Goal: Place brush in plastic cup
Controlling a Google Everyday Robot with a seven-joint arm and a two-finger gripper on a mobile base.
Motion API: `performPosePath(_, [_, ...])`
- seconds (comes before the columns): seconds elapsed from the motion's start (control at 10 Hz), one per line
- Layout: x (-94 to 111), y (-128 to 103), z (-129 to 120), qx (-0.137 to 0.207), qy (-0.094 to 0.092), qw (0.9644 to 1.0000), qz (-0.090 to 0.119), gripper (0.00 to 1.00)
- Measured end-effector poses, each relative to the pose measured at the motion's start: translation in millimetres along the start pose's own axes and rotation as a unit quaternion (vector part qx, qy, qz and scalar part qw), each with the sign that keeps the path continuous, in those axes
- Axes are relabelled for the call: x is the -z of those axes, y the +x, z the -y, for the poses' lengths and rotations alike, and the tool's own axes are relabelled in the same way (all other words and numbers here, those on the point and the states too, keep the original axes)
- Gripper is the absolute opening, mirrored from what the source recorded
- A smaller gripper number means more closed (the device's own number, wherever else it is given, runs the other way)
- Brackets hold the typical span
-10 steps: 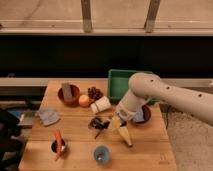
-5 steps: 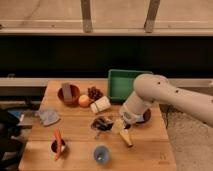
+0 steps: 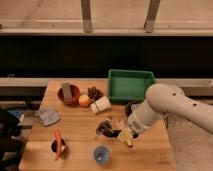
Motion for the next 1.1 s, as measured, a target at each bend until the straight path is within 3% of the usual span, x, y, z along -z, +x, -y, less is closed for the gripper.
performPosePath(0.6, [5.8, 40.7, 11.3, -0.032, -0.006, 0.9985, 0.043, 0.0])
performPosePath(1.1, [-1.7, 48.9, 24.7, -0.037, -0.023, 0.9977, 0.051, 0.0])
